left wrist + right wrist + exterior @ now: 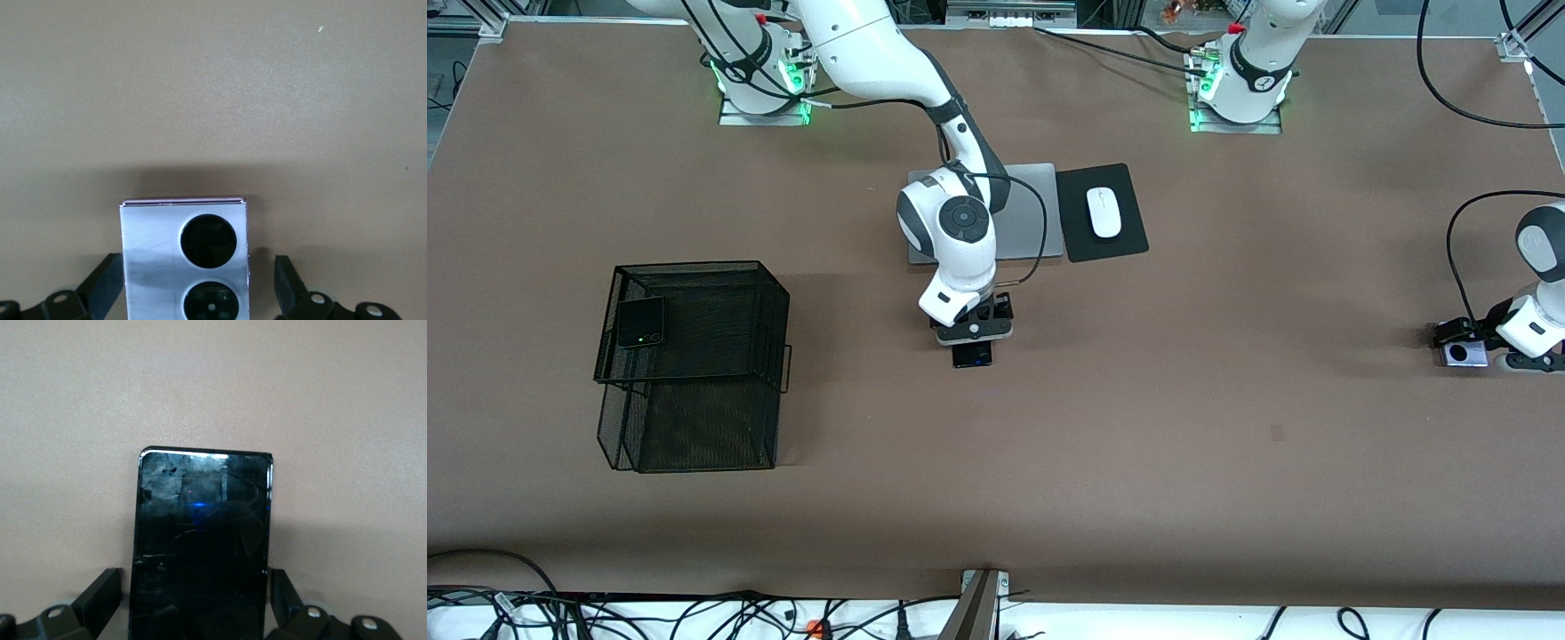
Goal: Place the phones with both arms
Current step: 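Carry the bar phone into the basket while the left gripper grasps the lavender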
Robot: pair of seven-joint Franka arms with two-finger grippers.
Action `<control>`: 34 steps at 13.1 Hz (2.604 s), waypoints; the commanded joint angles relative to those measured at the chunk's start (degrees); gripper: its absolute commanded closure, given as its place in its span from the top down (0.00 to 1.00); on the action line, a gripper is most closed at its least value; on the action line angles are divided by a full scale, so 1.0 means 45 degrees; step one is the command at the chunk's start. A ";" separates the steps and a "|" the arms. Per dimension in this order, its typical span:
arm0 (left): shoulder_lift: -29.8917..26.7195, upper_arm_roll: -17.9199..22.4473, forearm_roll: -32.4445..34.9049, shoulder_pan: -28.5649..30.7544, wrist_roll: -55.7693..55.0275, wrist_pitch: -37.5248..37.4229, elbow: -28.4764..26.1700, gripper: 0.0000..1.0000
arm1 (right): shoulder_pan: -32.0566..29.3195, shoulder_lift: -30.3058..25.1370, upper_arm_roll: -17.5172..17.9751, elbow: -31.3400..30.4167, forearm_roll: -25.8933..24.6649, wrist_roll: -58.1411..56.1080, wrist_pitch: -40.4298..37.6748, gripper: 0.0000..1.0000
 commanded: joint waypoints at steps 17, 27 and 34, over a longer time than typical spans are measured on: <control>-0.0083 -0.0059 0.0241 -0.0128 0.0404 -0.0530 0.0362 0.20 | -0.1607 -0.5517 -0.2022 0.0877 0.0456 -0.2211 -0.7787 0.00; -0.2679 -0.2422 0.0008 -0.2312 -0.0217 -0.9475 0.3741 0.18 | -0.1588 -0.7593 -0.5679 -0.5139 0.0436 -0.6767 -0.5098 0.00; -0.3249 -0.4334 -0.0206 -0.4325 -0.1409 -1.1611 0.4952 0.17 | -0.2056 -0.7144 -0.5680 -0.6355 0.0514 -0.7412 -0.3278 0.00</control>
